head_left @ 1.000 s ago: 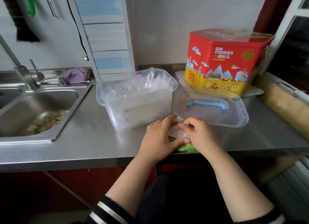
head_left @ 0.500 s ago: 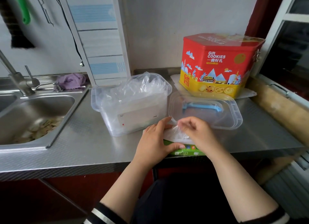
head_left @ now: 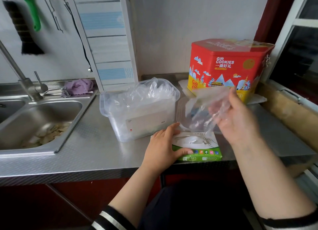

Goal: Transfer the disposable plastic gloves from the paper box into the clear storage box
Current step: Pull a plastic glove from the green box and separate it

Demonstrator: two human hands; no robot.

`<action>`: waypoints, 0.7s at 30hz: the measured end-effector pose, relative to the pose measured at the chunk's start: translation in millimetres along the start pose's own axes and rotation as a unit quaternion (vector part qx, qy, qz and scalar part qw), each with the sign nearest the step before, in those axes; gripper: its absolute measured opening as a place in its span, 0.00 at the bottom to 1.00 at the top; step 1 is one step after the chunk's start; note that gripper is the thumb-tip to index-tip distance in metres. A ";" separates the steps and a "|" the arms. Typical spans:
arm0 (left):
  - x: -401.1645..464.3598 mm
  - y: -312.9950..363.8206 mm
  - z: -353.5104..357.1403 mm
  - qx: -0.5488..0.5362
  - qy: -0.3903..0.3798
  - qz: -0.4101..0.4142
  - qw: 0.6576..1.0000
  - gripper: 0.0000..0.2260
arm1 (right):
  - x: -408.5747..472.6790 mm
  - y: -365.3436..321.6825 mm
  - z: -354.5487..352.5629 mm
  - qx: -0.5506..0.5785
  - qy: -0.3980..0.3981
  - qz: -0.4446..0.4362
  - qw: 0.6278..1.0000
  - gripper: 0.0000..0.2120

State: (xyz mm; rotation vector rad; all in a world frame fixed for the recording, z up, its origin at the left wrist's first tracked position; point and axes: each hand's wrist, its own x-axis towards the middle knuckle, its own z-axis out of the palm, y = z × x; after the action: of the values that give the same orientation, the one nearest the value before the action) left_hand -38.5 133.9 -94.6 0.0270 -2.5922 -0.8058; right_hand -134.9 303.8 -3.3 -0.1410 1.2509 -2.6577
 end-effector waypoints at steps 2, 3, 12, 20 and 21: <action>0.3 -0.2 -0.1 -0.002 -0.003 -0.004 1.000 0.41 | 6.6 -12.0 11.3 0.032 0.034 0.010 0.999 0.17; -0.2 -0.2 0.4 -0.002 -0.005 -0.005 1.000 0.41 | 8.7 -16.5 17.4 0.040 0.055 0.021 0.997 0.16; 0.4 3.2 -1.6 0.003 -0.017 -0.002 1.000 0.38 | 30.1 -17.5 101.2 -0.069 0.019 -0.162 0.984 0.14; 0.7 4.2 -6.2 0.000 -0.028 -0.012 1.000 0.41 | 63.7 59.8 145.1 -0.634 -0.376 -0.195 0.647 0.19; 0.3 4.2 -6.8 -0.003 -0.029 -0.016 0.999 0.40 | 68.2 68.3 146.7 -0.675 -0.396 -0.152 0.604 0.22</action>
State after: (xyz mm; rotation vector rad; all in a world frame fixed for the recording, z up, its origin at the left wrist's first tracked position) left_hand -35.6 133.7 -87.2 0.0440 -2.6492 -0.8360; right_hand -166.8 136.1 37.6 -1.5637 2.4703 -0.7679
